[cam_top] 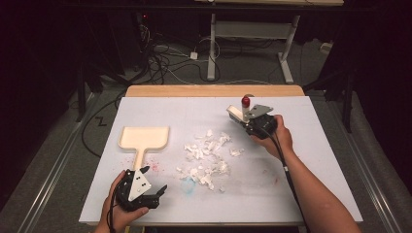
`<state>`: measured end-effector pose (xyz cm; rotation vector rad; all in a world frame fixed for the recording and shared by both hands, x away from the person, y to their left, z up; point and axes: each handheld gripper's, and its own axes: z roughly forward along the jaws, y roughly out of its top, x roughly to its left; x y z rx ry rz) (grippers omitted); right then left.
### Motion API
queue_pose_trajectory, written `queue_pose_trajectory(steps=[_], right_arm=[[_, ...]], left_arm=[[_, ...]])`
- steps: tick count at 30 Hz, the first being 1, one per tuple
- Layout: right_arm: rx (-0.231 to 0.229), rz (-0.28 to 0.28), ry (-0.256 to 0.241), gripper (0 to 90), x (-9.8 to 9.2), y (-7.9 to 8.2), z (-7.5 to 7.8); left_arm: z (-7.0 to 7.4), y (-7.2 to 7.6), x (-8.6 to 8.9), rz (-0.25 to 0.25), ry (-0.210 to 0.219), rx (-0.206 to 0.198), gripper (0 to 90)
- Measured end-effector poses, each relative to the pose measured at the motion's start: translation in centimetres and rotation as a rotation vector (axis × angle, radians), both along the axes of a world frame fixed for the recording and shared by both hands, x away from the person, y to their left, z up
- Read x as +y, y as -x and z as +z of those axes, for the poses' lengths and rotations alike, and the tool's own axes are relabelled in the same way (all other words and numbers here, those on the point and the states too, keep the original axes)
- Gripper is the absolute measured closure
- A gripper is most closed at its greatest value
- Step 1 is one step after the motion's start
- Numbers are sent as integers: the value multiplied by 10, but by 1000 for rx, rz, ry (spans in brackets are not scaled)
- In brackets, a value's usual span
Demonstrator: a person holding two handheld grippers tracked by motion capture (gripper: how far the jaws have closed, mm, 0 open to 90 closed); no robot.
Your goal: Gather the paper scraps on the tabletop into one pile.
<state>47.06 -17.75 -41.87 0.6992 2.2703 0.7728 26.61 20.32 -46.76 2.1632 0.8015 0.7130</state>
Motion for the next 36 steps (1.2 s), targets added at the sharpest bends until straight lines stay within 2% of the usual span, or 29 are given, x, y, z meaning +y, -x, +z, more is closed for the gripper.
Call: queue_pose_trajectory(steps=[2,3,6,8,11,13,16,17,19,20,23,24,25,29,30,31,32,34,36], right_arm=[[-22,-2,22,676,11,-2,-4],[-22,11,33,676,19,-6,-6],[-21,16,44,676,26,-8,-7],[8,39,33,676,33,-8,-9],[8,68,61,676,39,-3,-12],[11,81,62,675,41,-2,-12],[14,152,9,675,47,7,-8],[10,170,13,676,50,9,-8],[8,199,35,676,57,13,-9],[8,199,35,676,57,13,-9],[5,253,47,675,66,22,-12],[5,253,47,675,66,22,-12],[2,272,62,675,68,26,-12],[13,343,71,674,64,38,-13],[13,343,71,674,64,38,-13],[22,365,62,674,59,45,-13],[22,365,62,674,59,45,-13],[21,418,43,674,50,56,-13],[24,424,28,674,44,66,-13]], left_arm=[[0,0,1,-3,3,1,178],[0,0,0,-8,0,2,184],[-1,0,0,-12,-1,4,184],[-1,0,-1,-16,-2,5,184],[-1,0,0,-19,2,6,184],[-1,-1,-1,-21,-2,11,184],[-1,-1,-1,-25,-7,14,184],[-2,-1,-2,-22,-1,26,184],[-2,-1,-2,-24,-2,26,184],[-2,0,-2,-26,-3,26,184],[-2,0,-1,-28,3,28,184],[-2,0,-1,-28,3,28,184],[-2,0,-1,-29,1,28,184],[-2,0,-1,-36,-4,33,184],[-2,0,-2,-38,-5,34,184],[-2,0,-2,-39,-2,35,184],[-2,0,-2,-40,-3,35,184],[-3,0,-3,-43,-13,42,184],[-3,0,-4,-44,-13,43,184]])
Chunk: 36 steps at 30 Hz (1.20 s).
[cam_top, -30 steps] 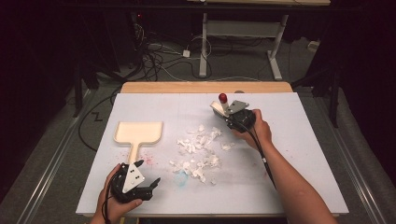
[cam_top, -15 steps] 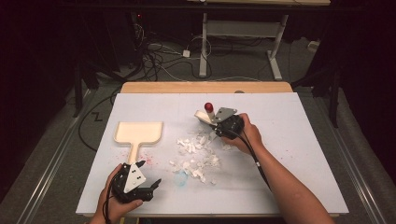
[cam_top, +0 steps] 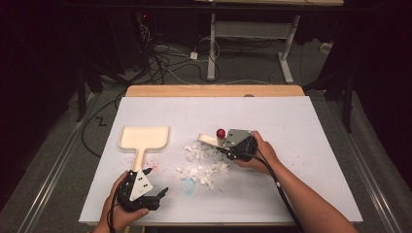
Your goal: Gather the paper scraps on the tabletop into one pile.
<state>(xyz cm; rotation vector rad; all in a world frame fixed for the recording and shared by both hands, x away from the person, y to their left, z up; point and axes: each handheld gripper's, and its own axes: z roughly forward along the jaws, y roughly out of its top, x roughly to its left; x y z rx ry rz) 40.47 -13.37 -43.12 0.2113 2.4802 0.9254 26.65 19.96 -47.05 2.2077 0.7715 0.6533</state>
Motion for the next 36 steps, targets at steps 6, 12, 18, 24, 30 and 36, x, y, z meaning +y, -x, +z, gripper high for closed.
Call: queue_pose_trajectory(steps=[6,12,18,24,30,36], right_arm=[[14,64,-6,675,-9,29,2],[-47,48,-27,676,-18,40,15],[-54,-6,-92,675,-27,28,30],[-68,-84,-114,675,-23,0,38],[-69,-143,-77,676,3,-35,26],[-46,-160,-45,676,41,-60,9]], left_arm=[[-1,0,-2,-3,-8,6,184],[0,0,-5,-7,-18,4,184],[0,0,-4,-9,-8,1,184],[0,-1,-2,0,2,-3,184],[1,-1,-1,-3,7,-7,184],[0,-2,2,-6,16,1,183]])
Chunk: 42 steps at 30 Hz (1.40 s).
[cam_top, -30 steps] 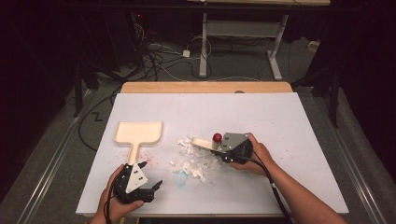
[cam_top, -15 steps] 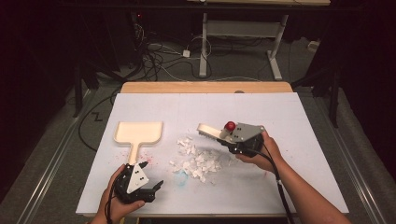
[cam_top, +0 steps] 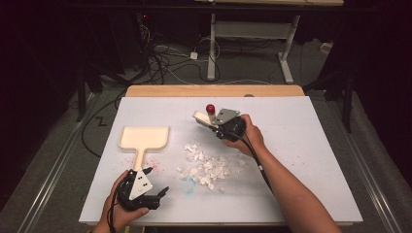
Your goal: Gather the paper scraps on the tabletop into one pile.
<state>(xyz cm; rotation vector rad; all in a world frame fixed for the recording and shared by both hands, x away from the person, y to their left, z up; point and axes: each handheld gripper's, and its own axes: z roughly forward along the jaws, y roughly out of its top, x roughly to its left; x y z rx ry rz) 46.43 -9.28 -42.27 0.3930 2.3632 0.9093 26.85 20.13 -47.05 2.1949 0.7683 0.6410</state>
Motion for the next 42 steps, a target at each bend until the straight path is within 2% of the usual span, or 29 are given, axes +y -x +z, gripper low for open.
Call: queue_pose_trajectory(steps=[1,2,5,6,8,9,10,11,12,13,14,15,16,17,18,19,21,24,27,29,30,34,35,36,37,38,39,40,42], right_arm=[[0,0,0,676,0,0,0],[14,28,12,675,11,0,-3],[27,101,45,675,23,6,-7],[36,127,50,675,25,9,-8],[36,140,57,675,27,12,-10],[35,172,58,675,28,18,-10],[35,172,58,675,28,18,-10],[53,220,39,675,26,24,-9],[53,220,39,675,26,24,-9],[56,253,41,675,26,28,-8],[56,283,51,675,26,32,-8],[54,343,66,674,24,43,-8],[75,371,80,674,23,48,-8],[75,371,80,674,23,48,-8],[69,401,115,672,19,56,-8],[69,401,115,672,19,56,-8],[88,419,112,672,12,62,-7],[103,473,101,673,-1,75,-3],[107,504,113,673,-6,83,-2],[80,493,122,674,-9,89,-1],[51,478,110,675,-12,92,0],[12,435,98,676,-13,91,7],[-15,396,74,675,-16,91,12],[-16,399,70,675,-19,90,16],[-36,376,46,675,-22,91,20],[-38,361,24,675,-26,92,24],[-38,361,24,675,-26,92,24],[-52,330,-6,675,-33,94,32],[-58,309,-14,675,-36,95,35]], left_arm=[[0,0,0,-1,3,0,183],[0,0,1,-1,4,-1,184],[0,1,0,-1,1,-2,184],[0,1,0,-3,-3,-2,184],[0,1,-1,-5,2,-1,184],[0,1,-2,-6,0,0,184],[0,1,-2,-6,-2,0,184],[0,0,-2,-4,-1,0,183],[-1,0,-2,0,4,0,183],[0,0,-2,1,7,3,180],[-1,0,-2,1,15,7,180],[-1,-1,-2,0,21,9,180],[-1,-1,-2,0,22,10,180],[-1,-1,-2,0,21,11,180],[-1,-2,-2,0,23,13,180],[-1,-2,-2,-4,21,5,180],[-1,-2,-3,-2,21,19,180],[-3,-2,-5,-10,14,26,180],[-3,-2,-7,-18,5,27,180],[-3,-3,-7,-16,-4,27,180],[-3,-3,-8,-7,-14,27,180],[-4,-4,-8,1,-14,32,180],[-4,-4,-8,0,-13,32,180],[-3,-4,-8,-1,-13,31,180],[-4,-4,-8,-2,-20,32,181],[-4,-4,-9,0,-29,32,181],[-4,-4,-9,-3,-35,33,181],[-4,-4,-9,-3,-34,36,181],[-5,-4,-9,-2,-38,37,181]])
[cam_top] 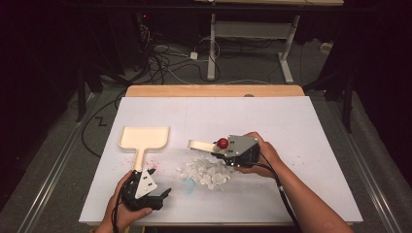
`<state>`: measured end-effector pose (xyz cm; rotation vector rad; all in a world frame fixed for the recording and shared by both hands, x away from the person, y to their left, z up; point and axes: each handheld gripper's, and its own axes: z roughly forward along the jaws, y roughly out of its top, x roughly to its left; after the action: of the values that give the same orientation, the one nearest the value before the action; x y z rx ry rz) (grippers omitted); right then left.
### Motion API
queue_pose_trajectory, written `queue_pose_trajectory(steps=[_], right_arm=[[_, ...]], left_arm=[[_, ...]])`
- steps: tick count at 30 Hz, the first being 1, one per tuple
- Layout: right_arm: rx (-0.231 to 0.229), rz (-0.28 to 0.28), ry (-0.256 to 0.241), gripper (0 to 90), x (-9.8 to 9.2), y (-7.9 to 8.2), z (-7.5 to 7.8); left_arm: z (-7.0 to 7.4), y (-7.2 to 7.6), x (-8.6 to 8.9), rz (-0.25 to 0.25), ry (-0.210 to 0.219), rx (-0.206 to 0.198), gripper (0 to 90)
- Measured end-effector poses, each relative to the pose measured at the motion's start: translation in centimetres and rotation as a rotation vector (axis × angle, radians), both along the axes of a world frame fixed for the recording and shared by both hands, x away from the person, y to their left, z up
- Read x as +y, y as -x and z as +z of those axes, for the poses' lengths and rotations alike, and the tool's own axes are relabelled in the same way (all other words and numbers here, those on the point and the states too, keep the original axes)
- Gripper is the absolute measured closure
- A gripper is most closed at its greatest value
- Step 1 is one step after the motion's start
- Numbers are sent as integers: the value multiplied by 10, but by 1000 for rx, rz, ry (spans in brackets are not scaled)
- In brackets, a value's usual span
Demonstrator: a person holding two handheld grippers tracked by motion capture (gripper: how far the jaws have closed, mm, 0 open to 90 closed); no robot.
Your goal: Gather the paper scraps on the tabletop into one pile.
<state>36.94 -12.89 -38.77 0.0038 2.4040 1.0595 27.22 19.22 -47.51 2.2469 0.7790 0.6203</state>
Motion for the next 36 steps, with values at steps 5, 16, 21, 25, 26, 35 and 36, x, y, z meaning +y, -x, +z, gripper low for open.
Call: queue_pose_trajectory(steps=[5,16,21,25,26,35,36], right_arm=[[-2,-102,-25,675,-17,4,12],[83,-482,-12,675,-75,10,-6],[122,-585,33,675,-79,7,-23],[175,-587,15,675,-66,9,-32],[171,-600,13,675,-57,13,-36],[185,-582,-8,672,-16,28,-43],[183,-570,-13,672,-12,30,-44]], left_arm=[[0,1,-1,1,-14,-4,184],[3,3,1,6,-9,-24,185],[5,3,-2,0,-25,-38,184],[5,3,-3,-5,-25,-42,184],[5,3,-3,-5,-24,-39,184],[6,4,-3,-1,-17,-48,184],[7,4,-2,-3,-17,-47,184]])
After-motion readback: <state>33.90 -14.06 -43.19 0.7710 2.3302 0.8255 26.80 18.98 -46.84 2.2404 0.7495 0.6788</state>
